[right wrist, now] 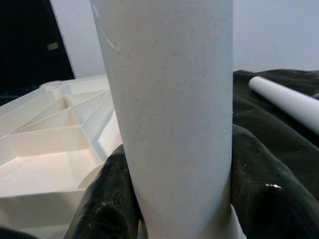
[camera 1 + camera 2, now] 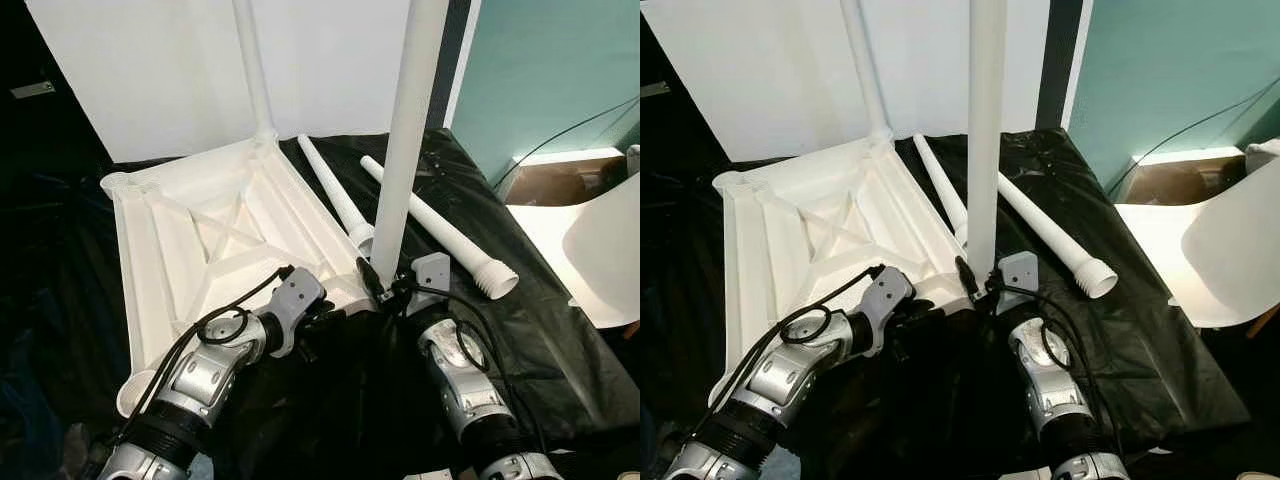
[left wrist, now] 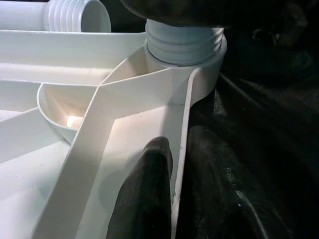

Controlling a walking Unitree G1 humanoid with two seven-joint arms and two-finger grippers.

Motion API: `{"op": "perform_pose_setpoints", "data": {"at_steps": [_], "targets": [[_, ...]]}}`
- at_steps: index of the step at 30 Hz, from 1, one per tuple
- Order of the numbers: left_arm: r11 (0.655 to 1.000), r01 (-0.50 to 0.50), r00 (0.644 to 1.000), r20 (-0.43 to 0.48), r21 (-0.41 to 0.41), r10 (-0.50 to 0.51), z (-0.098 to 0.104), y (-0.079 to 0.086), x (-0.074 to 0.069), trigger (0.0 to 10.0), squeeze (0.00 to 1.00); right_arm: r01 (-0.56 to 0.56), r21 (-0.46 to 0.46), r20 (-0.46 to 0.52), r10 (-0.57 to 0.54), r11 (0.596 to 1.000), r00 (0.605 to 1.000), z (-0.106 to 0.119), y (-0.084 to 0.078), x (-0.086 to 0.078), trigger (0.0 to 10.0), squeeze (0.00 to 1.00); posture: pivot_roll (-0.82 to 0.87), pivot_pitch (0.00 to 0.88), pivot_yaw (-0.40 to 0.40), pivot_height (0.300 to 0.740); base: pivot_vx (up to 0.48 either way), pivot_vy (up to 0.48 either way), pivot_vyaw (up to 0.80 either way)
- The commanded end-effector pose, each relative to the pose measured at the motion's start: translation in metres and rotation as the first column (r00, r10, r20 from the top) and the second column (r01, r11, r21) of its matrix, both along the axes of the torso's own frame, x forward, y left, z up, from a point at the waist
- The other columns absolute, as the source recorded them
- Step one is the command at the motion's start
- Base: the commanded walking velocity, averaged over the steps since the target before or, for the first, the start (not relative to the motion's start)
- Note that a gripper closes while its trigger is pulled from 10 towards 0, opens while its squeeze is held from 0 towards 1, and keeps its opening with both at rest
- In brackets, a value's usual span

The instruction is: Building children table

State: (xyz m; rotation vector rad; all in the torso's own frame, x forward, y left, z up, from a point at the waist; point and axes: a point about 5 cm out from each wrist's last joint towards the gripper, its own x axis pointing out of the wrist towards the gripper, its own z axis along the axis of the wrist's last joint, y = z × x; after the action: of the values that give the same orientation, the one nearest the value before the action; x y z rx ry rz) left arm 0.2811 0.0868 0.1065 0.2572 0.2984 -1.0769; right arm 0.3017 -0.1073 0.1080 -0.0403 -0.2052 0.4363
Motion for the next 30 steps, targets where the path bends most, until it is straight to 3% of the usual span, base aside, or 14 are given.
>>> {"op": "perform_pose_setpoints", "data": {"at_steps": [1,4,5,8,11,17,18,20,21,30], "targets": [[0.998,0.054,0.995,-0.091,0.032,-0.050,-0.016,0.000,-0.008,10.0,0.00,-0.082,0.014,-0.047,0.082,0.997,0.995,-0.003,0.004,-0.002,10.0,1.00,0.04,0.000,0.051,0.740,0.000,0.000,0.00],[0.998,0.053,0.994,-0.092,0.030,-0.050,-0.016,0.000,-0.008,10.0,0.00,-0.151,-0.021,-0.037,0.150,0.988,0.988,0.001,0.002,0.001,10.0,1.00,0.04,0.000,0.049,0.740,0.000,0.000,0.00],[0.998,0.052,0.994,-0.093,0.030,-0.049,-0.016,0.000,-0.009,10.0,0.00,-0.173,-0.043,-0.033,0.171,0.984,0.985,0.003,-0.001,0.003,10.0,0.00,0.04,0.000,0.049,0.740,0.000,0.000,0.00],[0.998,0.052,0.994,-0.093,0.030,-0.049,-0.017,0.000,-0.009,10.0,0.00,-0.198,-0.072,-0.028,0.197,0.977,0.980,0.007,-0.005,0.007,10.0,0.00,0.04,0.000,0.048,0.740,0.000,0.000,0.00],[0.998,0.049,0.995,-0.092,0.029,-0.046,-0.016,-0.001,-0.007,10.0,0.00,-0.328,-0.231,-0.053,0.325,0.916,0.944,0.021,-0.026,0.023,10.0,0.00,0.03,0.000,0.045,0.740,0.000,0.000,0.00],[0.998,0.050,0.995,-0.091,0.029,-0.047,-0.017,-0.001,-0.007,10.0,0.00,-0.460,-0.313,-0.139,0.438,0.831,0.888,0.028,-0.037,0.029,10.0,0.00,0.03,0.000,0.042,0.740,0.000,0.000,0.00],[0.998,0.049,0.995,-0.091,0.028,-0.047,-0.017,-0.001,-0.007,10.0,0.00,-0.476,-0.317,-0.156,0.450,0.820,0.880,0.027,-0.040,0.030,4.1,0.00,0.03,0.000,0.038,0.740,0.000,0.000,0.00],[0.998,0.049,0.995,-0.091,0.027,-0.046,-0.017,-0.002,-0.007,10.0,0.00,-0.484,-0.317,-0.165,0.455,0.816,0.875,0.027,-0.041,0.030,4.1,0.00,0.03,0.000,0.038,0.740,0.000,0.000,0.00],[0.999,0.047,0.995,-0.090,0.026,-0.045,-0.017,-0.002,-0.007,10.0,0.00,-0.499,-0.321,-0.177,0.466,0.805,0.867,0.026,-0.042,0.030,0.0,0.00,0.04,0.000,0.031,0.740,0.000,0.000,0.00],[0.999,0.039,0.995,-0.094,0.027,-0.036,-0.020,0.000,-0.010,10.0,0.00,-0.542,-0.267,-0.237,0.491,0.797,0.839,0.014,-0.041,0.026,0.0,0.00,0.05,0.000,0.020,0.740,0.000,0.000,0.00]]}}
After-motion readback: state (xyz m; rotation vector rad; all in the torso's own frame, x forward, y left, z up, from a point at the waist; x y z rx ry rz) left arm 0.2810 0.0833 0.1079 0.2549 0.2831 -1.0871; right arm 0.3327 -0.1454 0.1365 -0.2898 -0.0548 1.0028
